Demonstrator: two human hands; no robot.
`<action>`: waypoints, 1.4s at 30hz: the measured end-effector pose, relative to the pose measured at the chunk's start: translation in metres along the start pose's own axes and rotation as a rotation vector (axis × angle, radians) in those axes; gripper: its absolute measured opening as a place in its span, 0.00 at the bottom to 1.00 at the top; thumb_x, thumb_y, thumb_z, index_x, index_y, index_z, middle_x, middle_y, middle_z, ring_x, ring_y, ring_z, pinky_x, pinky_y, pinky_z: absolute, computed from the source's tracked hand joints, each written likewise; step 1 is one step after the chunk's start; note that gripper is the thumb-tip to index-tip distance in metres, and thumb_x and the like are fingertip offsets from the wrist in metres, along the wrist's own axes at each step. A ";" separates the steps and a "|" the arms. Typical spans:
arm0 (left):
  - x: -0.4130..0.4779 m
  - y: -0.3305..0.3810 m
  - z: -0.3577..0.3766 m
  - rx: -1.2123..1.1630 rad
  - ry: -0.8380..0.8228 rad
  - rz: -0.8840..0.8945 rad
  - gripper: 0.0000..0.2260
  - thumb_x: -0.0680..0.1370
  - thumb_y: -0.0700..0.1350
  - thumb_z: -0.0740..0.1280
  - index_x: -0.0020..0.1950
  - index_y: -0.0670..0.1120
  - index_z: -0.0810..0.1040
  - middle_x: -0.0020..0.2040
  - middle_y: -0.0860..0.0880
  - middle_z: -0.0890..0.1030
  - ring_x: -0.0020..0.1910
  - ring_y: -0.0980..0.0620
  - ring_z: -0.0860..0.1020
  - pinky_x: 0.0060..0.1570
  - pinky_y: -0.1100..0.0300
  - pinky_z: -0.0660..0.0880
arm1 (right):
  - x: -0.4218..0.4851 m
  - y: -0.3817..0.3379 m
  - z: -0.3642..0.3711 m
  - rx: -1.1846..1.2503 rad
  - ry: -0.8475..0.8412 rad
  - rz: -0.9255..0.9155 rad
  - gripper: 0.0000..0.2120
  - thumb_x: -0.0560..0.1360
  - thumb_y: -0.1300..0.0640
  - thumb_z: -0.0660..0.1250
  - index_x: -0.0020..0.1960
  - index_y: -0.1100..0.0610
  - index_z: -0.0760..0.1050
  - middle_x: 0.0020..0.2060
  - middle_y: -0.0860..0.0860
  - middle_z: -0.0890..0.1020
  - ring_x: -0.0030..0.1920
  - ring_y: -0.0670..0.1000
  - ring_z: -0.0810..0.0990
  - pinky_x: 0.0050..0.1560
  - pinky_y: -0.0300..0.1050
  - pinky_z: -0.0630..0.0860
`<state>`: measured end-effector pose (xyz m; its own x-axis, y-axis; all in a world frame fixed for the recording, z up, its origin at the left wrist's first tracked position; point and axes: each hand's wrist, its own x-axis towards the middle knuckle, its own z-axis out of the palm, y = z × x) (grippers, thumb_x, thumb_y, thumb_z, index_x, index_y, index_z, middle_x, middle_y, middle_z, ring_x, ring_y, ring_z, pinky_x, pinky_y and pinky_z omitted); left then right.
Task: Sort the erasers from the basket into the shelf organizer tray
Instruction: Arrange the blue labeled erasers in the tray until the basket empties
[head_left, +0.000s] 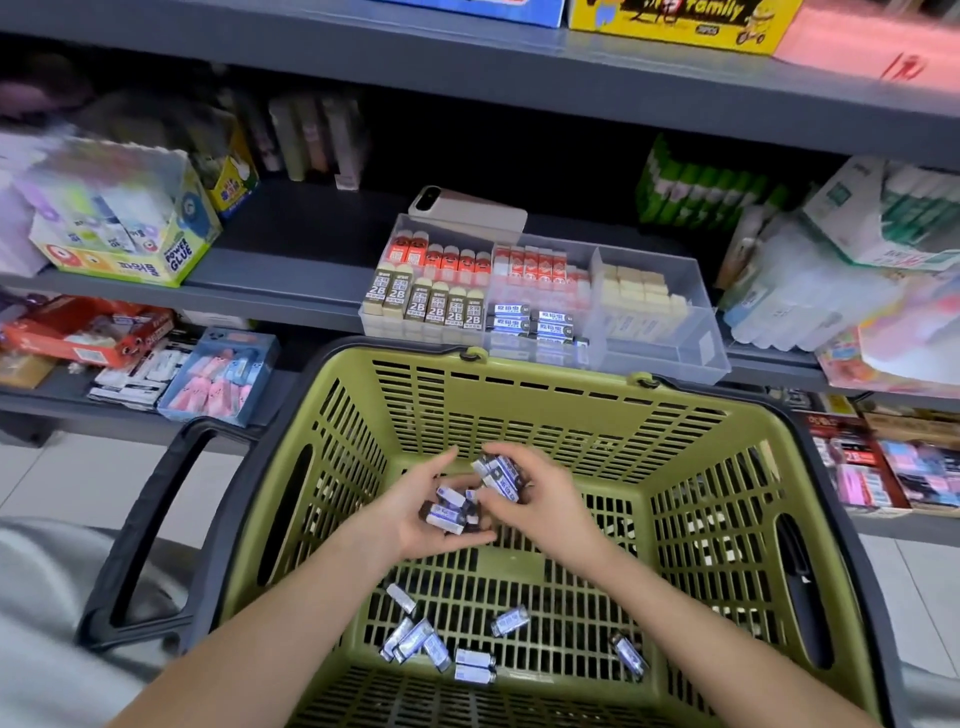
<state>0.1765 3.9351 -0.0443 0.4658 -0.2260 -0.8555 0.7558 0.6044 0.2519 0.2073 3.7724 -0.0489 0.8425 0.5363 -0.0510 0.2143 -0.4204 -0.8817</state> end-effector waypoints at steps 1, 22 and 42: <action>-0.003 0.002 0.005 -0.031 -0.053 0.010 0.21 0.76 0.57 0.66 0.47 0.38 0.83 0.44 0.37 0.83 0.39 0.40 0.83 0.36 0.45 0.80 | 0.002 -0.013 -0.004 -0.030 0.000 -0.032 0.23 0.70 0.57 0.72 0.63 0.46 0.73 0.50 0.39 0.75 0.50 0.43 0.78 0.52 0.45 0.78; -0.091 0.055 0.059 -0.223 -0.460 0.225 0.15 0.67 0.48 0.71 0.47 0.38 0.82 0.43 0.40 0.81 0.38 0.43 0.82 0.26 0.56 0.80 | 0.027 -0.145 -0.075 0.249 0.300 -0.218 0.09 0.67 0.52 0.73 0.47 0.45 0.81 0.40 0.47 0.75 0.40 0.43 0.72 0.43 0.37 0.70; -0.106 0.105 0.039 -0.285 -0.325 0.399 0.15 0.68 0.50 0.71 0.45 0.38 0.84 0.50 0.38 0.82 0.42 0.42 0.83 0.27 0.58 0.79 | 0.117 -0.114 -0.099 -0.020 0.194 0.223 0.12 0.64 0.71 0.70 0.30 0.56 0.75 0.26 0.50 0.77 0.23 0.46 0.72 0.25 0.36 0.68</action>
<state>0.2243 3.9929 0.0909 0.8401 -0.1342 -0.5255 0.3605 0.8620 0.3563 0.3305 3.8100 0.0919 0.9482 0.2802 -0.1499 0.0217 -0.5278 -0.8491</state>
